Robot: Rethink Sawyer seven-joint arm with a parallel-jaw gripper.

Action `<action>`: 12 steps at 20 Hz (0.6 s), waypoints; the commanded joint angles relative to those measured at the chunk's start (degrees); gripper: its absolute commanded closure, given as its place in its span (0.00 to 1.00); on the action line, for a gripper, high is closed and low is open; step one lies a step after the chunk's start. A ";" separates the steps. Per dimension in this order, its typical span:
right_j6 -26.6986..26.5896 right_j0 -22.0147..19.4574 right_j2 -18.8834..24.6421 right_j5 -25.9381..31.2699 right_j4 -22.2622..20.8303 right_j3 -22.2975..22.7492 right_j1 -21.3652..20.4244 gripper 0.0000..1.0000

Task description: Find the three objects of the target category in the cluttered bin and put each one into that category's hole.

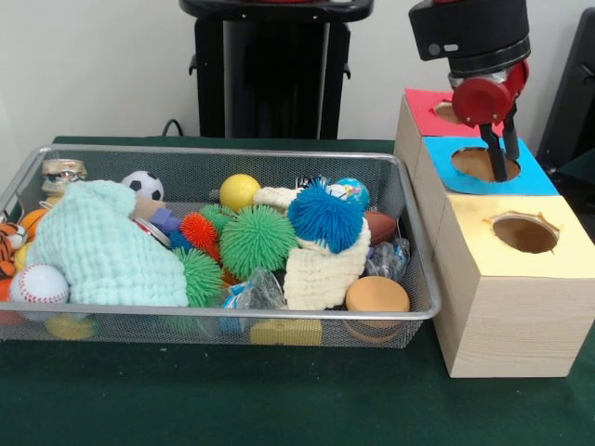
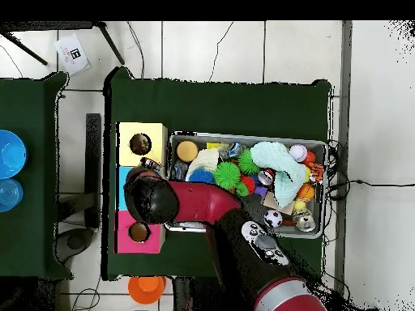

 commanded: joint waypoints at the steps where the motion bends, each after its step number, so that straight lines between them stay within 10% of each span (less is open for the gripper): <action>1: 11.38 -4.69 6.90 -1.32 -2.14 3.76 1.92 0.00; 12: 12.27 -6.97 8.44 3.29 0.72 1.05 0.49 0.00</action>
